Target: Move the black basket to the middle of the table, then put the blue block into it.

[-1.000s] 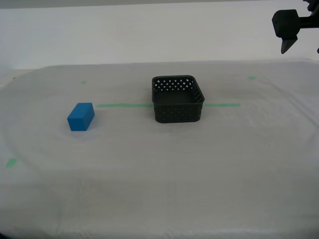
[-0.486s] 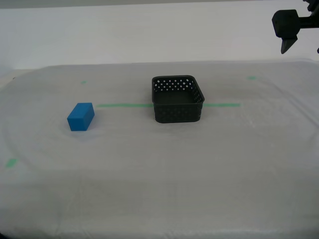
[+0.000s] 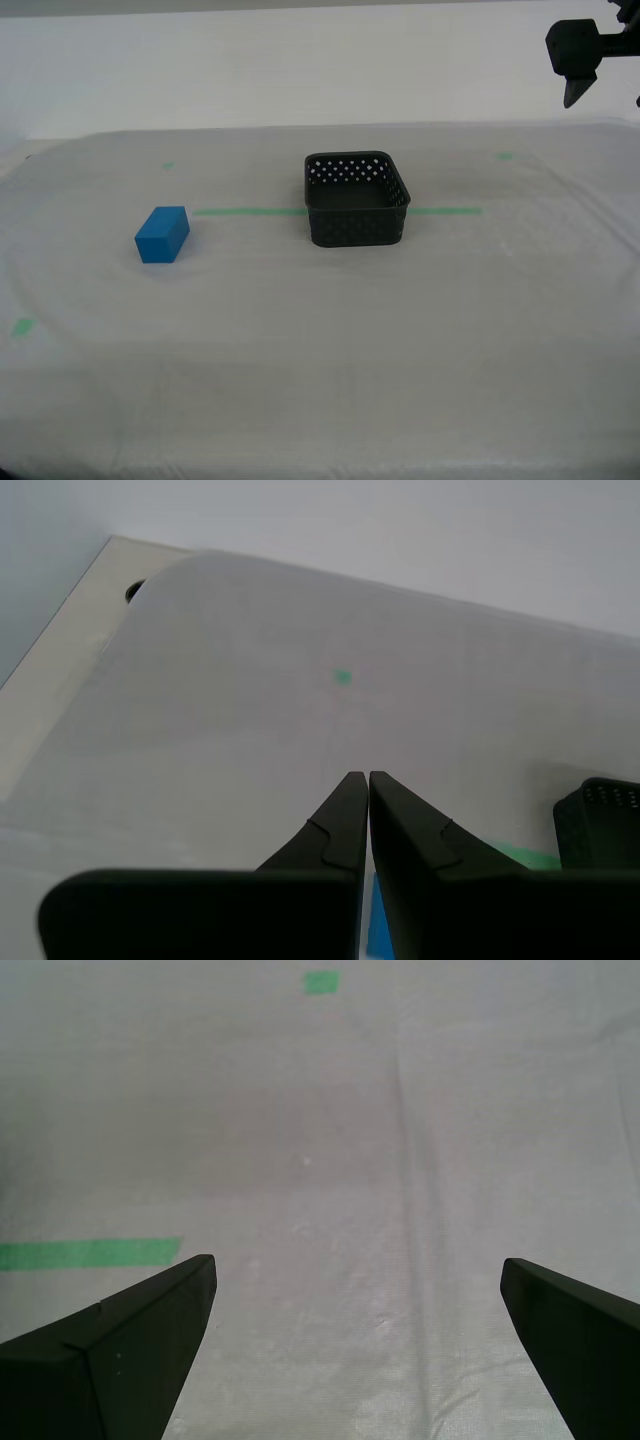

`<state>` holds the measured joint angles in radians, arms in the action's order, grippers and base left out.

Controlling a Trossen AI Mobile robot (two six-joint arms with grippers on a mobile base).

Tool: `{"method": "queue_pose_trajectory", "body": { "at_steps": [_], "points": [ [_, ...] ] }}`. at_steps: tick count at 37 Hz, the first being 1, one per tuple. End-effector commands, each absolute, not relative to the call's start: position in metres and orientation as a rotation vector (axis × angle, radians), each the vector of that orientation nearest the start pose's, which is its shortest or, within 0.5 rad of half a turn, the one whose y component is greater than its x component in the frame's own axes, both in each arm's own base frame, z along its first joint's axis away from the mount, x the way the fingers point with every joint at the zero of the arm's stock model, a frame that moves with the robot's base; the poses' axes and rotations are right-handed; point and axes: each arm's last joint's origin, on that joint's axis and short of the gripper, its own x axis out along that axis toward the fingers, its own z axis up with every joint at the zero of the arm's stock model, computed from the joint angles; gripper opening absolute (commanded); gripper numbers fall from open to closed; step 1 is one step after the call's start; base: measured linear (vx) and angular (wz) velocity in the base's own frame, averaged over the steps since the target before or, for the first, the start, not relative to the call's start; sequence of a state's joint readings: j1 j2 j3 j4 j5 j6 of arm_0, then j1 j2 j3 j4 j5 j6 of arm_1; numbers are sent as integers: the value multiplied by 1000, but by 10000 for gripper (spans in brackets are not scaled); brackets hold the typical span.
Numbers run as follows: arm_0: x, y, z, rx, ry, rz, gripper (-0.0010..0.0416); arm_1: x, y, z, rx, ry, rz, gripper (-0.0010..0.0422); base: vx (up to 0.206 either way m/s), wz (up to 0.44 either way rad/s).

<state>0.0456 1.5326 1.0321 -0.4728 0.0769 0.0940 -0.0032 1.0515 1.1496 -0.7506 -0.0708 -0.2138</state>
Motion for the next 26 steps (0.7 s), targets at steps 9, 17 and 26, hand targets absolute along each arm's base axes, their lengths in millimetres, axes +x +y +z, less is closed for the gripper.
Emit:
{"method": "queue_pose_trajectory", "body": {
  "at_steps": [9,17,26],
  "points": [
    [308,12,223,28,966,-78,399,197,2,365,-195,925,184,0,0,0],
    [308,12,223,27,966,-78,399,213,1,355,-165,1084,173,0,0,0],
    [308,12,223,27,966,-77,399,229,-2,352,-192,1146,86,0,0,0]
  ]
}}
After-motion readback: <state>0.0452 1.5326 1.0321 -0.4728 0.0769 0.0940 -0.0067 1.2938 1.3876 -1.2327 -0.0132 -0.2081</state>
